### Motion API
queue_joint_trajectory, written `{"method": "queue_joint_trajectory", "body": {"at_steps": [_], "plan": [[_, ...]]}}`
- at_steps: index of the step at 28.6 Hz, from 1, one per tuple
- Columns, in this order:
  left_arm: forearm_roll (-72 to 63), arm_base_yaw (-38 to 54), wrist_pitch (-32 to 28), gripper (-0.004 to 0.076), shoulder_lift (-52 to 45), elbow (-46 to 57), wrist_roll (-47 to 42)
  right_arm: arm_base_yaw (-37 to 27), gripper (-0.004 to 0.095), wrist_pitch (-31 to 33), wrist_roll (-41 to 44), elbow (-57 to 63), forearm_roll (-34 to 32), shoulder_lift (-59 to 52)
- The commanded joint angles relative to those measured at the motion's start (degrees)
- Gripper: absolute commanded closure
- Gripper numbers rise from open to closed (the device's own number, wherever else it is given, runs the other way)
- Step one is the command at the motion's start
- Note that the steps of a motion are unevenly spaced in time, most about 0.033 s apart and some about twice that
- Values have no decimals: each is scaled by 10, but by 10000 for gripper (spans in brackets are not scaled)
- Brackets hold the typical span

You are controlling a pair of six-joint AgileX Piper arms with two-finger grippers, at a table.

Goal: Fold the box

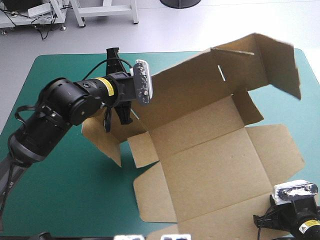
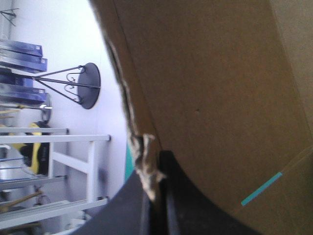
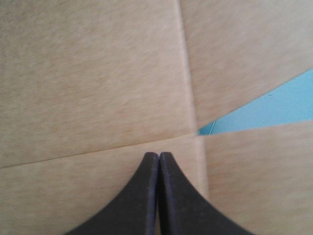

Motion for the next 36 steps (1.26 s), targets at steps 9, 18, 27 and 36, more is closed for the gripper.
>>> {"method": "queue_joint_trajectory", "body": {"at_steps": [9,18,27,36], "plan": [[241,-123,-71,734,-17,1,-115,2,913,-31,-2,-77,5,6],[404,-127,-96,734,-17,133,-271,2,913,2,22,-148,5,6],[629,-127,-150,734,-48,304,-501,2,913,19,50,-183,4,6],[840,-127,-138,734,-137,497,-719,2,913,-33,61,-271,60,109]]}}
